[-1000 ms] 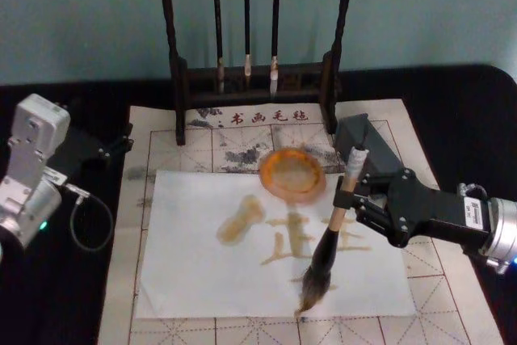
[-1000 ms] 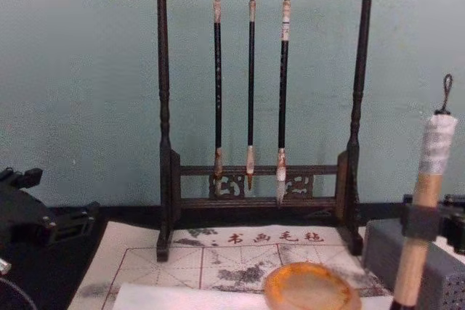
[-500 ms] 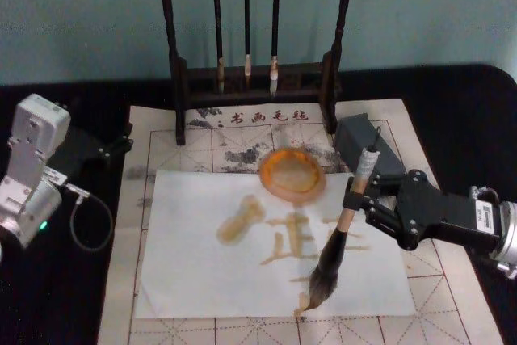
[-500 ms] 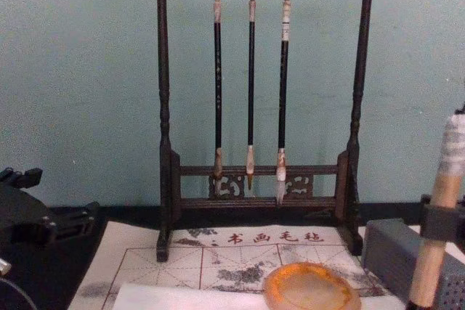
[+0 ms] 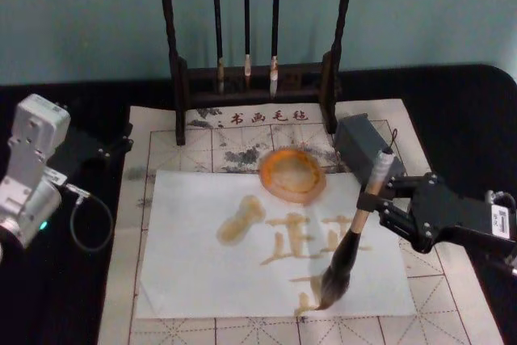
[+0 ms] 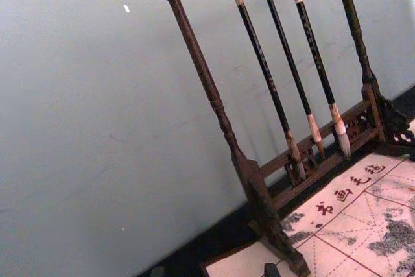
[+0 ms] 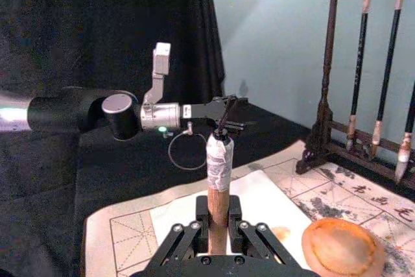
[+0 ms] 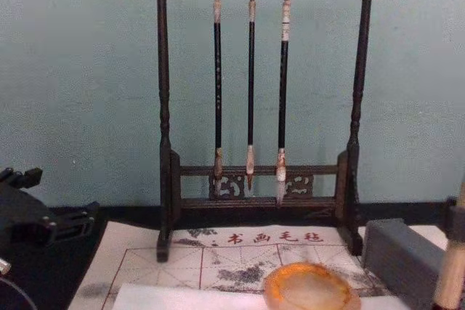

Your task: Pick up the brush from the inkstone, write on the paper, then place the brush back to its original position.

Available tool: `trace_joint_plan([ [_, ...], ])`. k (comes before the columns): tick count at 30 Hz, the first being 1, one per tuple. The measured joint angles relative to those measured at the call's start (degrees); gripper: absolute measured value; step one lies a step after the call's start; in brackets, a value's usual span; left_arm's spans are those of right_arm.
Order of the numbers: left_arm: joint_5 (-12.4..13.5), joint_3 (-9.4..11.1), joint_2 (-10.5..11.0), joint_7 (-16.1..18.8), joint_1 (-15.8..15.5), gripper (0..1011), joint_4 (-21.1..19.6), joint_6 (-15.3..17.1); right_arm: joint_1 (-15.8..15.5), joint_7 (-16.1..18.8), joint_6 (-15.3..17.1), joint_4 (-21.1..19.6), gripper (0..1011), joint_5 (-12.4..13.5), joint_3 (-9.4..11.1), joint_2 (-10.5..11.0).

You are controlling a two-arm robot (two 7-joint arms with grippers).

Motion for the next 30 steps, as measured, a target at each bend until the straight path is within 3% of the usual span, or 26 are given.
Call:
trace_joint_plan([
  [30, 0.00, 0.00, 0.00, 0.00, 0.00, 1001, 0.00, 0.00, -2.69, -1.31, -0.08, -0.75, 198, -0.71, 3.13, 0.38],
])
